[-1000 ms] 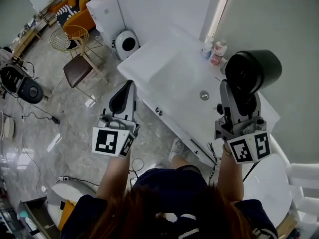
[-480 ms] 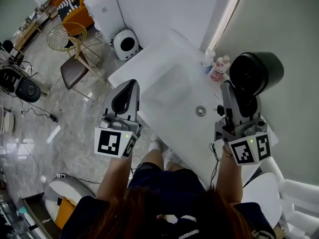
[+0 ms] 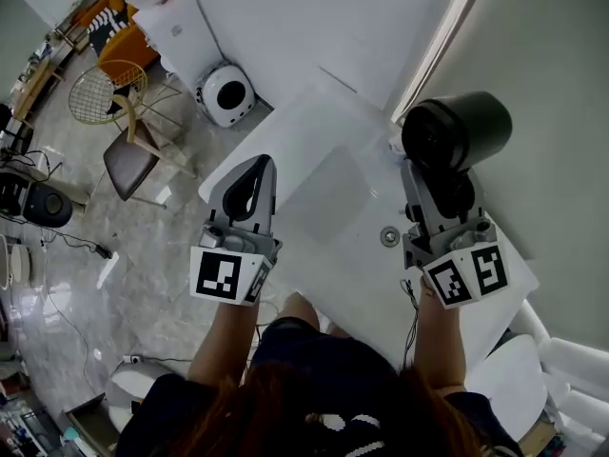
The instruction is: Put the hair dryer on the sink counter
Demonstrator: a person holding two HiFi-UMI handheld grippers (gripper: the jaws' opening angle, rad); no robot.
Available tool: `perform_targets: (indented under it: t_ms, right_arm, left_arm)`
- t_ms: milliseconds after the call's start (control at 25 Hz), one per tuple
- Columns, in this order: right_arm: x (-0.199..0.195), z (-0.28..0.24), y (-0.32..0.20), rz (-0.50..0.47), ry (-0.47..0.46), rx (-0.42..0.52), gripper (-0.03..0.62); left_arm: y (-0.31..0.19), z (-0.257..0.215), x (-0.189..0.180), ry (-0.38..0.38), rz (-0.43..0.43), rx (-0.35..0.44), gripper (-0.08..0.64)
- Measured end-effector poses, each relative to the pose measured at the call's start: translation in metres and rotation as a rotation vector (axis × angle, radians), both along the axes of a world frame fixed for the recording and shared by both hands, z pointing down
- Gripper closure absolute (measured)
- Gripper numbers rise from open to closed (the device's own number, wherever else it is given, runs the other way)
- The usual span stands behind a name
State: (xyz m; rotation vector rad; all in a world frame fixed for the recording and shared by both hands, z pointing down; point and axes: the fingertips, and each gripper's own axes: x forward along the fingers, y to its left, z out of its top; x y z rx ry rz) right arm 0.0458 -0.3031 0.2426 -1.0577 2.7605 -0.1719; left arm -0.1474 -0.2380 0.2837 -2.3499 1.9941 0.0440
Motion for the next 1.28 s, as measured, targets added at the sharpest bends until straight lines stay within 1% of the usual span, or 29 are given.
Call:
perform_targets:
  t_ms: [120, 280, 560, 720, 1040, 1280]
  right_arm:
    - [-0.027, 0.016, -0.033, -0.019, 0.08, -0.02, 0.313]
    - [-0.059, 0.055, -0.074, -0.045, 0.163, -0.077, 0.313]
    - [-0.094, 0.129, -0.132, -0.055, 0.272, -0.213, 0.313]
    - [-0.115, 0.166, -0.16, -0.079, 0.351, -0.268, 0.313]
    - [-0.155, 0.257, -0.2, -0.14, 0.591, -0.387, 0.313]
    - [-0.171, 0.321, -0.216, -0.213, 0.813, -0.466, 0.311]
  left_arm:
    - [-0.035, 0.007, -0.012, 0.008, 0.018, -0.023, 0.541]
    - [-0.078, 0.027, -0.025, 0.016, 0.044, -0.059, 0.541]
    - [-0.134, 0.066, -0.044, 0.017, 0.063, -0.115, 0.541]
    - [-0.159, 0.086, -0.057, 0.027, 0.066, -0.148, 0.541]
    - [-0.187, 0.118, -0.069, 0.042, 0.074, -0.196, 0.541]
    - [-0.195, 0.136, -0.075, 0.051, 0.069, -0.222, 0.541]
